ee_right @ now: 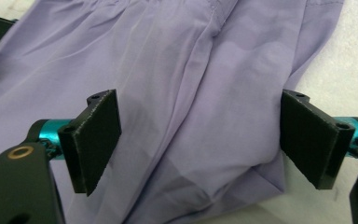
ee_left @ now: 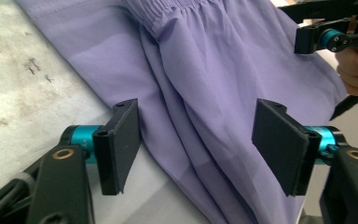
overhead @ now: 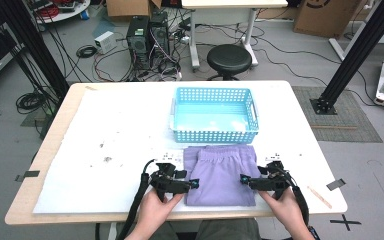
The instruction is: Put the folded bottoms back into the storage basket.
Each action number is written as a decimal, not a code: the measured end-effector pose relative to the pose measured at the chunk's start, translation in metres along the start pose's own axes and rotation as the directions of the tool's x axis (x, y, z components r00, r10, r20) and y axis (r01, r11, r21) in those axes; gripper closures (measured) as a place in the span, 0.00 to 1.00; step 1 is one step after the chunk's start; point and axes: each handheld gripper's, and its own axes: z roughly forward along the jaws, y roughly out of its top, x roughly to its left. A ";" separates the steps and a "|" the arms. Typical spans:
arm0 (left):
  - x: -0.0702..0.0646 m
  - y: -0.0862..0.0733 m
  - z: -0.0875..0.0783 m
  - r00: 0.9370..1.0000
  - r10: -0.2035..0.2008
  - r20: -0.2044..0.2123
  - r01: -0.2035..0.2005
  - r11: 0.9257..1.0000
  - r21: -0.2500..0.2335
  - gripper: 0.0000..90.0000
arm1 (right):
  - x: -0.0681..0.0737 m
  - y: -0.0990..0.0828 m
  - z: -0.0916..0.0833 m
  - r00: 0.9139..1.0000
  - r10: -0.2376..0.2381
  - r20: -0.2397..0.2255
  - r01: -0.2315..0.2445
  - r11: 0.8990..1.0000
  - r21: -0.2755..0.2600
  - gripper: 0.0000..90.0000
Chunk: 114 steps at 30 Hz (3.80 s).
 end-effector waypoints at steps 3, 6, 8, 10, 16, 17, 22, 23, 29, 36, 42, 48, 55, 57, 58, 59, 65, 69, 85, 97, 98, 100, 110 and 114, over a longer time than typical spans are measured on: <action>-0.003 0.001 0.003 1.000 0.010 -0.004 -0.010 1.000 0.006 0.43 | 0.007 0.000 0.002 0.999 -0.024 0.042 0.024 1.000 0.004 0.29; -0.008 0.001 0.006 0.999 0.039 -0.033 -0.039 0.999 0.010 0.49 | 0.013 0.000 0.004 0.996 -0.053 0.074 0.053 0.999 0.007 0.34; -0.009 -0.001 0.003 0.997 0.048 -0.058 -0.048 0.999 0.011 0.50 | 0.014 0.000 0.004 0.993 -0.070 0.096 0.070 0.998 0.006 0.38; -0.010 -0.003 -0.004 0.988 0.096 -0.123 -0.094 0.995 0.021 0.49 | 0.011 -0.001 0.003 0.995 -0.067 0.080 0.067 0.998 0.001 0.39; -0.004 -0.004 -0.010 0.986 0.066 -0.151 -0.065 0.998 0.015 0.44 | 0.010 -0.001 0.003 0.996 -0.069 0.064 0.069 0.998 0.001 0.36; -0.006 -0.004 -0.008 0.989 0.053 -0.140 -0.052 0.999 0.008 0.43 | 0.011 -0.001 0.003 0.996 -0.067 0.065 0.067 0.998 0.003 0.36; -0.008 0.001 0.006 0.998 0.008 -0.055 -0.008 1.000 0.006 0.57 | 0.012 -0.001 0.004 0.996 -0.072 0.061 0.072 0.997 0.001 0.46; -0.008 0.002 0.008 0.999 0.015 -0.051 -0.014 1.000 0.014 0.59 | 0.013 -0.001 0.004 0.996 -0.072 0.057 0.072 0.997 0.000 0.49; -0.007 0.006 0.015 1.000 0.011 -0.019 -0.010 0.999 0.035 0.78 | 0.018 -0.001 0.007 0.990 -0.114 0.077 0.114 0.993 0.004 0.73; -0.007 0.010 0.018 0.999 0.041 0.024 -0.041 0.998 0.038 0.92 | 0.020 0.002 0.010 0.988 -0.149 0.039 0.149 0.989 0.016 0.92; -0.009 0.017 0.011 0.992 0.119 0.040 -0.120 0.993 0.015 0.94 | 0.022 0.009 -0.005 0.986 -0.164 0.025 0.166 0.985 -0.048 0.95; -0.023 0.041 -0.016 0.979 0.202 0.025 -0.200 0.978 -0.064 0.95 | 0.031 0.023 -0.023 0.980 -0.200 0.012 0.200 0.973 -0.113 0.95; -0.027 0.079 -0.048 0.969 0.248 0.001 -0.244 0.955 -0.165 0.95 | 0.041 0.058 -0.048 0.972 -0.234 0.005 0.229 0.949 -0.215 0.95; -0.024 0.091 -0.053 0.969 0.248 -0.004 -0.244 0.950 -0.194 0.95 | 0.043 0.074 -0.052 0.968 -0.249 0.018 0.247 0.941 -0.230 0.95; -0.021 0.098 -0.055 0.970 0.244 -0.008 -0.241 0.950 -0.198 0.95 | 0.043 0.083 -0.053 0.968 -0.249 0.028 0.248 0.938 -0.242 0.95; -0.020 0.106 -0.057 0.969 0.245 -0.018 -0.244 0.948 -0.204 0.95 | 0.042 0.092 -0.053 0.968 -0.248 0.028 0.247 0.935 -0.254 0.95; -0.008 0.151 -0.056 0.957 0.276 -0.091 -0.290 0.927 -0.237 0.95 | 0.036 0.148 -0.046 0.962 -0.258 0.092 0.274 0.919 -0.282 0.95; 0.010 0.175 -0.044 0.948 0.286 -0.141 -0.314 0.916 -0.249 0.95 | 0.024 0.179 -0.033 0.956 -0.263 0.127 0.289 0.910 -0.296 0.95; 0.076 0.195 0.035 0.940 0.221 -0.260 -0.264 0.954 -0.142 0.94 | -0.029 0.215 0.051 0.941 -0.241 0.238 0.285 0.943 -0.174 0.92; 0.069 0.178 0.000 0.910 0.224 -0.348 -0.298 0.938 -0.178 0.49 | -0.035 0.205 0.021 0.935 -0.188 0.301 0.259 0.941 -0.217 0.54; 0.068 0.175 -0.005 0.911 0.231 -0.341 -0.305 0.935 -0.181 0.49 | -0.035 0.202 0.015 0.936 -0.188 0.298 0.260 0.940 -0.223 0.53; 0.065 0.168 -0.015 0.911 0.245 -0.333 -0.319 0.928 -0.191 0.47 | -0.034 0.193 0.005 0.934 -0.193 0.302 0.269 0.934 -0.236 0.52; 0.051 0.114 -0.064 0.904 0.305 -0.301 -0.384 0.888 -0.254 0.41 | -0.022 0.133 -0.027 0.939 -0.226 0.260 0.305 0.897 -0.319 0.46; 0.049 0.090 -0.078 0.900 0.320 -0.296 -0.397 0.882 -0.253 0.37 | -0.015 0.104 -0.032 0.945 -0.234 0.229 0.305 0.883 -0.356 0.41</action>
